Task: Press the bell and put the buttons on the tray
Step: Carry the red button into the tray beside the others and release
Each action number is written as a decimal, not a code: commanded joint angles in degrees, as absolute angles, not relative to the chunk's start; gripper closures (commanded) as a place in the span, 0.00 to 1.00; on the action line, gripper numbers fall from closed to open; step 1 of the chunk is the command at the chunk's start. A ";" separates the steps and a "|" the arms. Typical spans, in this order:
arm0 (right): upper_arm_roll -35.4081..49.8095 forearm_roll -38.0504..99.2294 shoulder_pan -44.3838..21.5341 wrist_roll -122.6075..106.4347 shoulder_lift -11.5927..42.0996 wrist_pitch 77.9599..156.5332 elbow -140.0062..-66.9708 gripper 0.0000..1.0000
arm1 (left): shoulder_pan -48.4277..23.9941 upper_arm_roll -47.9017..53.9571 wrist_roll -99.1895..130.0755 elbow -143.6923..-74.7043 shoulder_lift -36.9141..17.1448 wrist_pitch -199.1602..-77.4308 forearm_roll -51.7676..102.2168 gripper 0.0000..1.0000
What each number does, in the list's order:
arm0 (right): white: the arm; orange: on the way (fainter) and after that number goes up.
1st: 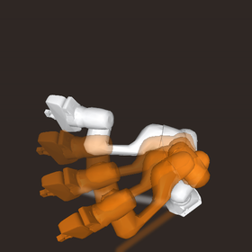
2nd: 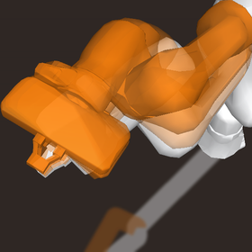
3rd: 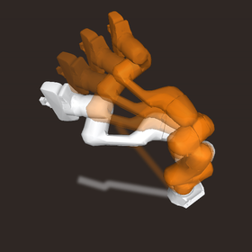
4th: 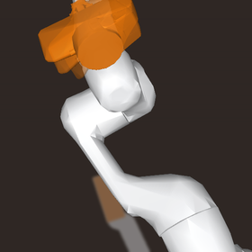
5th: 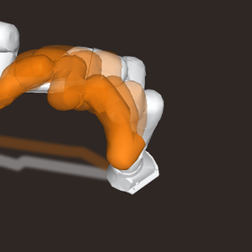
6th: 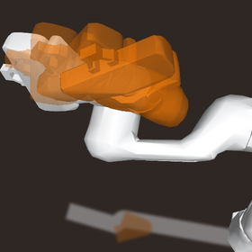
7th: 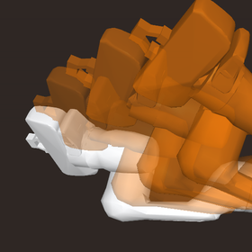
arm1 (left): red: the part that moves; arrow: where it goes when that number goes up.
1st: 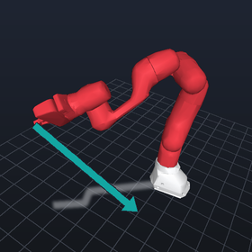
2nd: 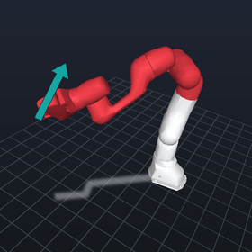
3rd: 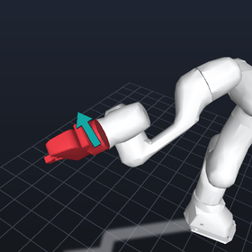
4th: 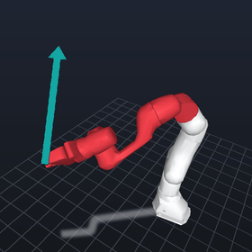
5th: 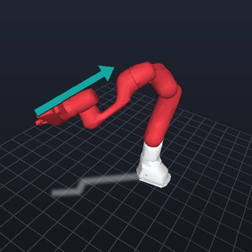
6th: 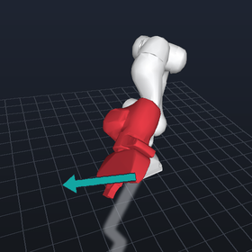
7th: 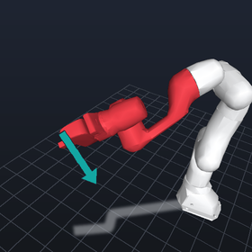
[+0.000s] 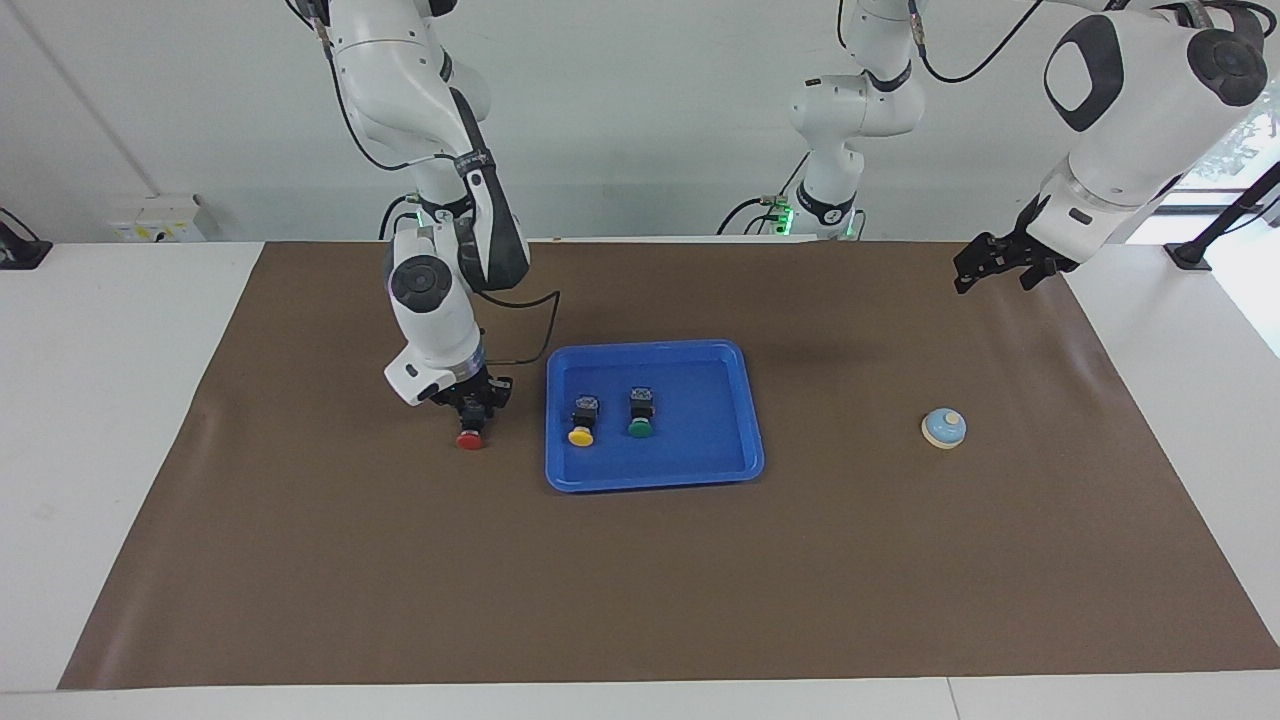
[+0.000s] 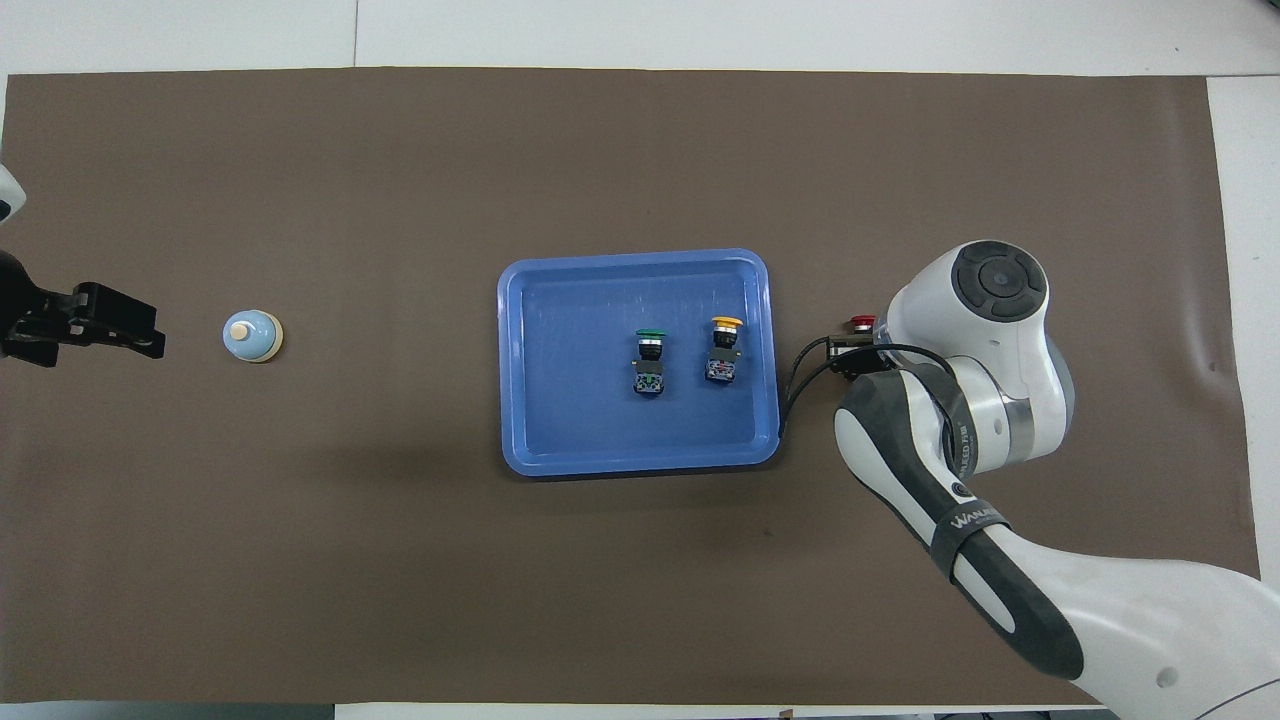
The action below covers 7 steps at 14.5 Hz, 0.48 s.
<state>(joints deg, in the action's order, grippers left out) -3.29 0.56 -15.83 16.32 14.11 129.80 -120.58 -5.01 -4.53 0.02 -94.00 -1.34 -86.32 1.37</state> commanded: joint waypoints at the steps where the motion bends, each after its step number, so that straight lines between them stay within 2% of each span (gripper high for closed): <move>1: -2.90 0.70 -15.64 15.55 13.01 131.22 -119.55 1.00 | -5.19 -4.66 0.09 -93.52 -0.88 -85.43 0.70 0.00; 3: -1.68 0.97 -17.04 15.99 13.36 128.16 -114.54 1.00 | -5.19 -4.66 0.09 -93.52 -0.88 -85.43 0.70 0.00; 7: -1.41 1.14 -26.08 26.08 18.00 117.44 -99.44 1.00 | -5.10 -4.66 0.09 -93.52 -0.88 -85.43 0.70 0.00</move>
<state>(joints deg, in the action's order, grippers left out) -1.61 0.93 -22.29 21.59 14.25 121.98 -107.60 -5.01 -4.53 0.02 -94.00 -1.34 -86.32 1.37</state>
